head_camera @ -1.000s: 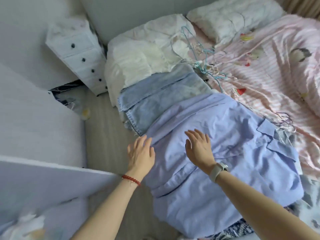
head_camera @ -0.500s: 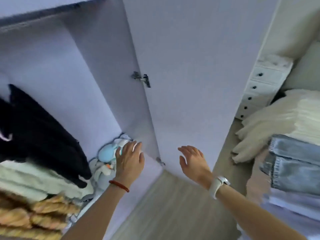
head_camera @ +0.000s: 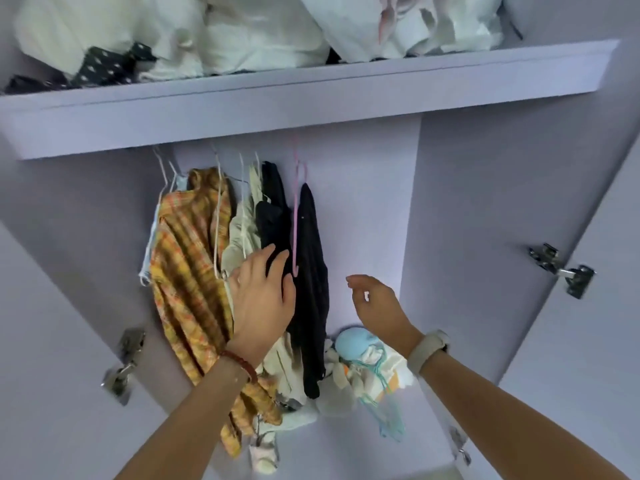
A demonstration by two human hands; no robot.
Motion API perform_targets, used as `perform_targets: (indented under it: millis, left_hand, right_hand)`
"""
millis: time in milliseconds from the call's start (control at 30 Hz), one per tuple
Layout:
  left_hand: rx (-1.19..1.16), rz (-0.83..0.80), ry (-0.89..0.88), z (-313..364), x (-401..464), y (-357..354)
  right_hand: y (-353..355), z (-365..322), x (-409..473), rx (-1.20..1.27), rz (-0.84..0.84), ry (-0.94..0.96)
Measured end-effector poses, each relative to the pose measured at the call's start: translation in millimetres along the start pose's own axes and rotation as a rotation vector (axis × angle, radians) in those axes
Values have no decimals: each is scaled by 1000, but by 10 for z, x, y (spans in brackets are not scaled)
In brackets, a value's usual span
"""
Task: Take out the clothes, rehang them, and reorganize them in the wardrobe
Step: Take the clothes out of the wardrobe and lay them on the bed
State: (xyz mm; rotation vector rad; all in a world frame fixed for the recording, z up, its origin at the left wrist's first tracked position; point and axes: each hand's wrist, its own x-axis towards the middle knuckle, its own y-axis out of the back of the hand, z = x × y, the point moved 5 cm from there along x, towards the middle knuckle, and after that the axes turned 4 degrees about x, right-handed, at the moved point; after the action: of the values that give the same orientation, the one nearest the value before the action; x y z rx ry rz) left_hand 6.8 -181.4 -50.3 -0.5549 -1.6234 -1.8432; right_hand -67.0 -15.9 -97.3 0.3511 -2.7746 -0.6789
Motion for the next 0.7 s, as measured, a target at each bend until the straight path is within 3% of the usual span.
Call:
perform_targets:
  millis: [100,333,400,533,700]
  left_hand:
    - [111,-107,91,-340,241,-103]
    - [264,-263,164,-656,600,-509]
    - [278,-246,159,-677,617,-554]
    - [246,-197,178,-705,581,-595]
    - [234,-202,192,-684,583,-623]
  right_hand:
    - [-246,-344,485,133,-78,22]
    - [-685,-718,1219,649,-292,-252]
    - [-703,-692,1333,720,-240,-310]
    - [-530,-509,1525,606,-20,-332]
    - [-212,-433,1645,437,182,-158]
